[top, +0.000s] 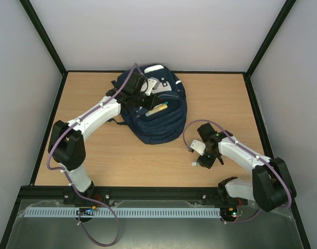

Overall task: Pack the student bag
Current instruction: Pick up the stationery from the center of the board.

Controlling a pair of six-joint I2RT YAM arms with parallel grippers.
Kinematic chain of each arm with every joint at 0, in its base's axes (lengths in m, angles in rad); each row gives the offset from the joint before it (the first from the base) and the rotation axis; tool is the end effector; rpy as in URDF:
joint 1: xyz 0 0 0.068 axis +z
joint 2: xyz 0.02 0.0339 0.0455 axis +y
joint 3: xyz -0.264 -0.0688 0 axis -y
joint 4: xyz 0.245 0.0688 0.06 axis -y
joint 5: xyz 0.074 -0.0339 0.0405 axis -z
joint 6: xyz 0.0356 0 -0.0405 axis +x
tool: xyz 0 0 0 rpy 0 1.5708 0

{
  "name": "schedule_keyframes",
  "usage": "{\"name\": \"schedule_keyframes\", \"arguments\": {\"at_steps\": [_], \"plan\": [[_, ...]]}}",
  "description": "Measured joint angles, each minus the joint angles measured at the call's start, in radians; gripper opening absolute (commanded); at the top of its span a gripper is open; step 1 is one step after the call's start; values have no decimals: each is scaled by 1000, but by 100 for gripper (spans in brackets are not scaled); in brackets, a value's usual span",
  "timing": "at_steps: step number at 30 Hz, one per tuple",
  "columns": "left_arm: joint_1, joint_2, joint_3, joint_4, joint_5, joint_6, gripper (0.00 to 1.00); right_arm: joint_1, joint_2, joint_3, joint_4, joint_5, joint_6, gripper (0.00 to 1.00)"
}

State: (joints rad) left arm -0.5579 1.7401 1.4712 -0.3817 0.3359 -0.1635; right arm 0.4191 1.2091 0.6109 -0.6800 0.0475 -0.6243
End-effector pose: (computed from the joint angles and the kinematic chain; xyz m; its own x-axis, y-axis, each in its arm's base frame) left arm 0.3350 -0.2229 0.3013 -0.6246 0.2086 -0.7526 0.6291 0.7055 -0.3265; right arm 0.1783 0.0776 0.1671 -0.4794 -0.8527 -0.2075 -0.8309 0.5171 -0.2055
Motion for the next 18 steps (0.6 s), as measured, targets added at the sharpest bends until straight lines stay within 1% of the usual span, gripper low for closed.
{"name": "schedule_keyframes", "arguments": {"at_steps": [5,10,12,16,18], "plan": [[-3,3,1,-1,0,0,15,0,112,37,60,-6,52,47],[-5,3,2,-6,-1,1,15,0,161,75,107,13,96,44],[-7,3,2,-7,-2,3,15,0,164,88,118,17,121,44],[-10,3,2,-8,-5,4,15,0,180,113,132,11,171,49],[-11,3,2,-8,-7,4,15,0,197,116,143,14,192,49]]}}
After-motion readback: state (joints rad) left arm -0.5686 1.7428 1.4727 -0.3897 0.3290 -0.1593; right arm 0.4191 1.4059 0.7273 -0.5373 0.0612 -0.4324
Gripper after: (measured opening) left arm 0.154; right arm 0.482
